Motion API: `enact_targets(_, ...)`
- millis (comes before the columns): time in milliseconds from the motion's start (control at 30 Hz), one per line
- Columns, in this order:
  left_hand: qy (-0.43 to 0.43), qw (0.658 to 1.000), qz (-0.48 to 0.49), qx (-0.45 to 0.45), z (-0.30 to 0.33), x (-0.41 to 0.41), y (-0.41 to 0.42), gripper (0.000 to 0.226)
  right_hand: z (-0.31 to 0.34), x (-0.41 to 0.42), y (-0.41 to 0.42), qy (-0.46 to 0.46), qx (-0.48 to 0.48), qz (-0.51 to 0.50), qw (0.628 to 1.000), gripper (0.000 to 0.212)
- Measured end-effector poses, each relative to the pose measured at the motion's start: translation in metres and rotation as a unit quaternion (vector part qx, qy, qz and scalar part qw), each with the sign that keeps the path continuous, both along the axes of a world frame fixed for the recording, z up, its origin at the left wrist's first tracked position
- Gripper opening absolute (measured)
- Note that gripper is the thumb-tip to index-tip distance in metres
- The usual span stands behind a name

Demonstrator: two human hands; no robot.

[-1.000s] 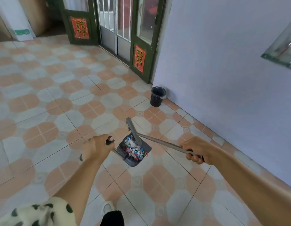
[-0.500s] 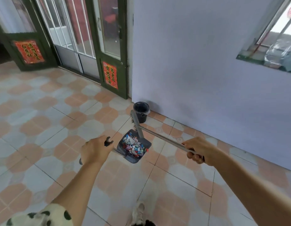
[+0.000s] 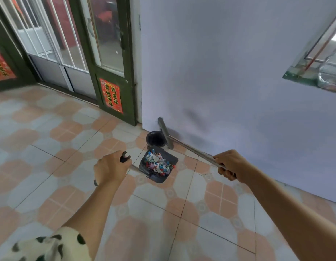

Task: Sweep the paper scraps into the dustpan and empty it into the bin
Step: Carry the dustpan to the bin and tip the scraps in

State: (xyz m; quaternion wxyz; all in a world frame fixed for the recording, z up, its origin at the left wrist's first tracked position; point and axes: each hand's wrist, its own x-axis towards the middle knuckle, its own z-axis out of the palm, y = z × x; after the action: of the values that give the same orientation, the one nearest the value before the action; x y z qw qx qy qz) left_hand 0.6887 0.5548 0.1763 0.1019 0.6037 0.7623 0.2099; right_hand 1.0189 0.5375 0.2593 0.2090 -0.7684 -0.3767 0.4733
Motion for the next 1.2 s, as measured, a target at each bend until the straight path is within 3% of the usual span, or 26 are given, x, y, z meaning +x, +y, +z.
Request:
enact_targets(300, -0.027, 0.999, -0.03, 0.007, -0.019, -0.045, 0.156, 0.029, -0.009, -0.043, 0.113, -0.063, -0.012, -0.071, 0.995, 0.033)
enact_targets(600, -0.097, 0.991, -0.08, -0.033, -0.032, -0.119, 0.308, 0.024, -0.016, -0.125, 0.206, -0.111, -0.048, -0.136, 0.983, 0.032)
enact_targets(733, -0.129, 0.988, -0.067, -0.053, -0.041, -0.14, 0.351, 0.021, -0.022, -0.146, 0.237, -0.163, -0.077, -0.127, 0.975, 0.022)
enact_targets(867, -0.168, 0.981, -0.033, -0.086, -0.059, -0.156, 0.383, 0.026, -0.03, -0.154, 0.261, -0.184, -0.082, -0.185, 0.962, 0.027)
enact_targets(967, -0.203, 0.973, -0.014, -0.108, -0.07, -0.161, 0.4, 0.027, -0.033, -0.159, 0.274, -0.185, -0.116, -0.169, 0.961, 0.025)
enact_targets(1200, -0.311, 0.937, 0.068, -0.146, -0.09, -0.166, 0.433, 0.027, -0.049, -0.163, 0.297, -0.193, -0.116, -0.223, 0.948, 0.033)
